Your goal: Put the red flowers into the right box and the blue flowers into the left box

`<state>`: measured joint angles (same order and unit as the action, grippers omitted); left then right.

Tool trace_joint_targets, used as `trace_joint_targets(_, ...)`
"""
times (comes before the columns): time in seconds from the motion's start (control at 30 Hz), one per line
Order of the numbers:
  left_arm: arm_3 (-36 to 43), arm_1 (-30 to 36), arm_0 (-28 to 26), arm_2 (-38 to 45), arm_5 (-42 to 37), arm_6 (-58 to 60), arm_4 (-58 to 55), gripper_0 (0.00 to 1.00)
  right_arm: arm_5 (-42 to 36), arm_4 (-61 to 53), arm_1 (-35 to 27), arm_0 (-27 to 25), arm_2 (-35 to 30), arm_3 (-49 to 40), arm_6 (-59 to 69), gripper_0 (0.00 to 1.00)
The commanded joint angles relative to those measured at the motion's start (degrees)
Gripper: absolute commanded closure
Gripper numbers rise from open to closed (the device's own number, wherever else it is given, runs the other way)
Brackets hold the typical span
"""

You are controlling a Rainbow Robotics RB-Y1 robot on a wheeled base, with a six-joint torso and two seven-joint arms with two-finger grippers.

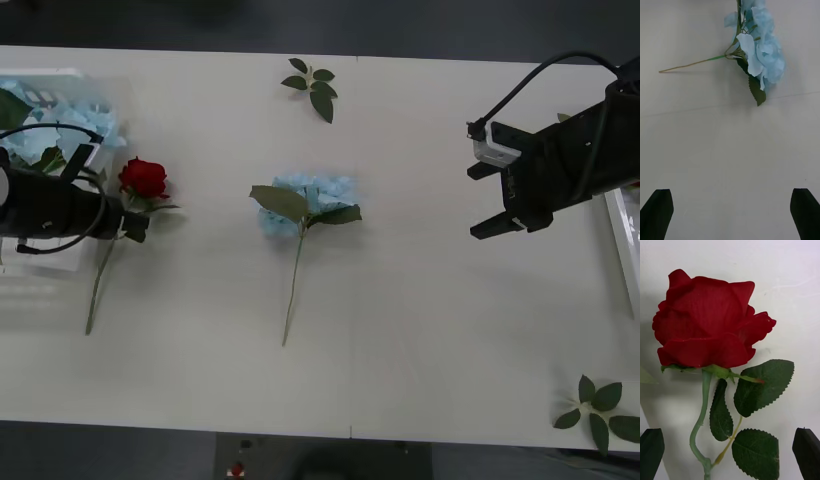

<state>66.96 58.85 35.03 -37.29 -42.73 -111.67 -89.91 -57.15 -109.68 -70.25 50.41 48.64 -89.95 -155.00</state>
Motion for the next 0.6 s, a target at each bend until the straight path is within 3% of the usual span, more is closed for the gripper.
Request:
trace_joint_targets(0.03, 0.01, 0.57, 1.62, -0.33, 0.55, 3.21, 0.52, 0.0, 0.19, -0.45, -0.85, 0.48, -1.01, 0.03, 0.0, 0.09)
trace_joint_targets(0.6, -0.69, 0.48, 1.7, -5.16, 5.47, 4.18, 2.19, 0.0, 0.19, -0.45, -0.85, 0.48, -1.01, 0.03, 0.0, 0.09)
